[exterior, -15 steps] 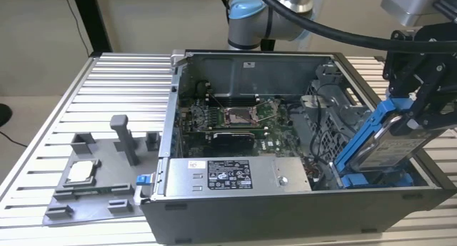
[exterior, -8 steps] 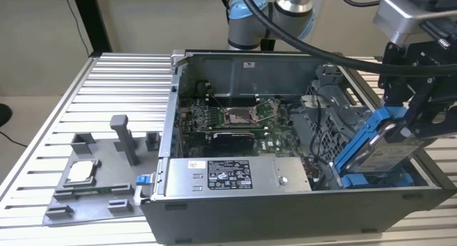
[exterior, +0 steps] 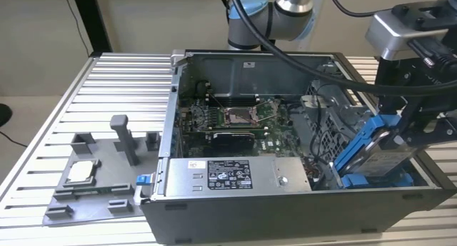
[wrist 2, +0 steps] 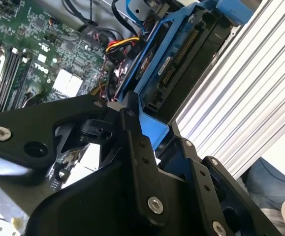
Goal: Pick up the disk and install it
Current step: 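Insert the disk into the insertion slot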
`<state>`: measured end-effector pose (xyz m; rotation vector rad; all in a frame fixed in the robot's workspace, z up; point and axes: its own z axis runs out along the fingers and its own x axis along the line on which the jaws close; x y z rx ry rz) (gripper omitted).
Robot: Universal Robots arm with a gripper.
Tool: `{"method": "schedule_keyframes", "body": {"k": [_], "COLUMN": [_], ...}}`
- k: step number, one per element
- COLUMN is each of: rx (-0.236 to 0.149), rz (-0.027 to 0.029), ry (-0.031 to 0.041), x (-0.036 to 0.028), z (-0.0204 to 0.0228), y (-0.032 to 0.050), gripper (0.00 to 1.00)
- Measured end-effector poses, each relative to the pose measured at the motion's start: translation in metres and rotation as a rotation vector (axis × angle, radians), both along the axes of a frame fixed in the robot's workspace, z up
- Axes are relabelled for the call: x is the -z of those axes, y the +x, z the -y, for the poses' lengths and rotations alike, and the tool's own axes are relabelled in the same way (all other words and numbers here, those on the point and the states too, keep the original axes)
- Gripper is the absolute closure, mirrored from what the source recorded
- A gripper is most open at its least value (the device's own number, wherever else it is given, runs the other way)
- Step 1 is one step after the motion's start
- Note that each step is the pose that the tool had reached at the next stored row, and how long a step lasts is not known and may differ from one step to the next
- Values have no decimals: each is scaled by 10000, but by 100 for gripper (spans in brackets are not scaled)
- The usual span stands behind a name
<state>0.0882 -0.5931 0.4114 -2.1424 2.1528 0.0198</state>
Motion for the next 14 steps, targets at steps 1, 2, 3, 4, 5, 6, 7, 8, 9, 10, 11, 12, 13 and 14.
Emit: {"method": "schedule_keyframes", "body": {"k": [1, 2, 3, 4, 5, 6, 7, 8, 9, 10, 11, 12, 13, 14], "rx": [3, 3, 4, 4, 4, 4, 4, 4, 4, 4, 4, 4, 5, 5], "rz": [0, 0, 1, 0, 0, 0, 1, 0, 0, 0, 0, 0, 0, 0], "ry": [-2, 0, -1, -2, -2, -2, -3, -3, -2, -2, -1, -2, -1, 0], "x": [19, 32, 32, 32, 32, 32, 32, 32, 32, 32, 33, 33, 33, 33], "z": [-1, -1, -1, -1, -1, -1, -1, -1, -1, -1, -1, -1, -1, -1], "y": [0, 0, 0, 0, 0, 0, 0, 0, 0, 0, 0, 0, 0, -1], "gripper": [100, 100, 100, 100, 100, 100, 0, 0, 0, 0, 0, 0, 0, 0]}}
